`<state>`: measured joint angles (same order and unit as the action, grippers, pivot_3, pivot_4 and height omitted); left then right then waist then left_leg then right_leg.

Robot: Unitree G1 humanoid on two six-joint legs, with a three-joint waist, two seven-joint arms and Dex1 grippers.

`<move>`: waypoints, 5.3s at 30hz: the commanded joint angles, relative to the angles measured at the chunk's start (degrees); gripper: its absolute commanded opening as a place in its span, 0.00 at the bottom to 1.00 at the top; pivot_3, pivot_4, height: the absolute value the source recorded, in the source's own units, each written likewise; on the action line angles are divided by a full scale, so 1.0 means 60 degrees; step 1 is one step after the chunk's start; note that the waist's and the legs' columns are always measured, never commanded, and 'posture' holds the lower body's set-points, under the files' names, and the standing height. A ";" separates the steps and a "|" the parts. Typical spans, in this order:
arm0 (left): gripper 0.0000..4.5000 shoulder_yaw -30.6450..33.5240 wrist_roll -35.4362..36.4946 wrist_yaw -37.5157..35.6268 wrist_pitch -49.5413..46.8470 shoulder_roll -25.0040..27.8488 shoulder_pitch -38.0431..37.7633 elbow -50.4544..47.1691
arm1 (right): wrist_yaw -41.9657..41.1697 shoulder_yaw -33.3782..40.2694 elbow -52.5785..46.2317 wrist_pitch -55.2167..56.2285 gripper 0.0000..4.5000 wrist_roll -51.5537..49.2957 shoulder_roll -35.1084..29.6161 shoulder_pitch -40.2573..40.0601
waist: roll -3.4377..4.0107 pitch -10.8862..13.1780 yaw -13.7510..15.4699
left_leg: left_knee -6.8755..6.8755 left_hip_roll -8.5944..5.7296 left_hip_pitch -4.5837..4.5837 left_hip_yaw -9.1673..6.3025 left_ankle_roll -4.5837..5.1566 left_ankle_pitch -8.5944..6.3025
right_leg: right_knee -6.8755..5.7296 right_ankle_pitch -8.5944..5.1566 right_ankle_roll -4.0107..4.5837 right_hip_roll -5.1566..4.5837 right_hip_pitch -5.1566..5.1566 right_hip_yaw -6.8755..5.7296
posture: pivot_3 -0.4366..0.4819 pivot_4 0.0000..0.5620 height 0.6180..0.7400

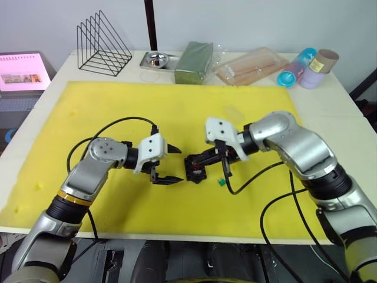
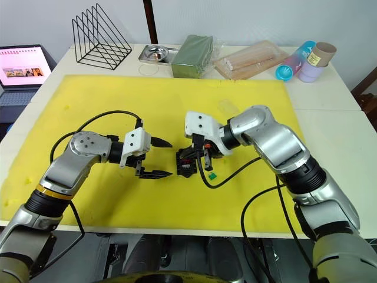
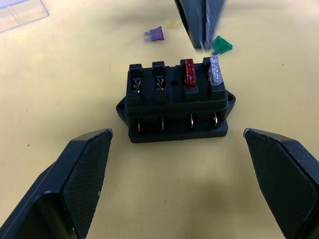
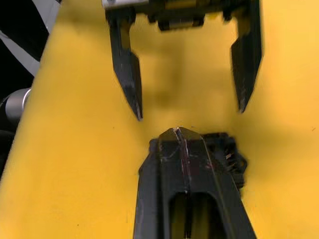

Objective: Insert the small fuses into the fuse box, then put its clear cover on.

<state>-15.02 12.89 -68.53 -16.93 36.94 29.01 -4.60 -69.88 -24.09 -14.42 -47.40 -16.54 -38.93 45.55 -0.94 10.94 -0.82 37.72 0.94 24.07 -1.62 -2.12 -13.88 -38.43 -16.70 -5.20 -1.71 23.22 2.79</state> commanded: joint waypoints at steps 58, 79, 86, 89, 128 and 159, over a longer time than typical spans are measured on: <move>1.00 0.2625 0.1362 -0.2761 -0.0099 0.3956 -0.0484 0.1678 | -0.0239 0.7781 -0.1112 0.1543 1.00 -0.0982 -0.4753 -0.7102 | 0.0003 0.0002 0.0021 | 0.0011 0.0009 0.0018 0.0041 0.0003 -0.0002 | 0.0010 -0.0003 0.0001 0.0004 0.0008 -0.0001 | 0.48 0.27 1.00; 1.00 0.1474 0.2141 -0.2178 -0.1455 0.1641 0.0201 -0.0924 | 0.2598 0.5235 -0.1559 -0.5521 1.00 -0.5223 -0.2344 -0.3078 | 0.0001 0.0001 0.0001 | 0.0027 0.0010 0.0028 0.0027 0.0004 -0.0002 | 0.0005 -0.0001 -0.0001 0.0011 0.0005 0.0002 | 0.48 0.27 1.00; 1.00 0.1446 0.2091 -0.1807 -0.1498 0.1464 -0.0094 -0.1281 | 0.3494 0.4639 -0.1263 -0.6438 0.80 -0.5475 -0.1391 -0.2305 | 0.0001 0.0001 0.0025 | 0.0034 0.0005 0.0035 0.0017 0.0005 -0.0003 | 0.0005 0.0000 -0.0002 0.0008 0.0007 -0.0001 | 0.48 0.27 1.00; 1.00 0.1458 0.2111 -0.1611 -0.1472 0.1443 -0.0369 -0.1554 | 0.3712 0.4313 -0.1144 -0.6552 0.80 -0.5439 -0.1202 -0.2241 | 0.0001 0.0001 0.0004 | 0.0034 0.0007 0.0036 0.0012 0.0007 -0.0004 | 0.0006 0.0000 -0.0002 0.0008 0.0007 -0.0002 | 0.48 0.27 1.00; 1.00 0.1361 0.1961 -0.0872 -0.1249 0.1197 -0.0393 -0.1540 | 0.2733 0.1921 0.1559 -0.6286 0.80 -0.5073 -0.0955 -0.1058 | 0.0001 0.0001 -0.0013 | 0.0038 0.0006 0.0035 0.0012 0.0011 -0.0006 | 0.0006 0.0000 -0.0002 0.0012 0.0007 -0.0005 | 0.48 0.27 1.00; 1.00 0.1262 0.1871 -0.0382 -0.0867 0.0995 -0.0527 -0.1546 | 0.0137 -0.0123 0.3728 -0.5099 0.02 -0.3411 -0.1030 0.0233 | 0.0001 0.0001 -0.0008 | 0.0037 0.0007 0.0036 0.0008 0.0017 -0.0010 | 0.0006 0.0000 -0.0002 0.0010 0.0012 -0.0005 | 0.48 0.27 1.00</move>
<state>-7.78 24.24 -70.89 -23.17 42.89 25.30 -12.47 -68.68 -25.30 8.19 -78.19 -37.25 -44.71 46.13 -0.93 10.95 -0.87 37.95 0.98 24.29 -1.57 -2.02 -13.95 -38.40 -16.70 -5.22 -1.66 23.29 2.75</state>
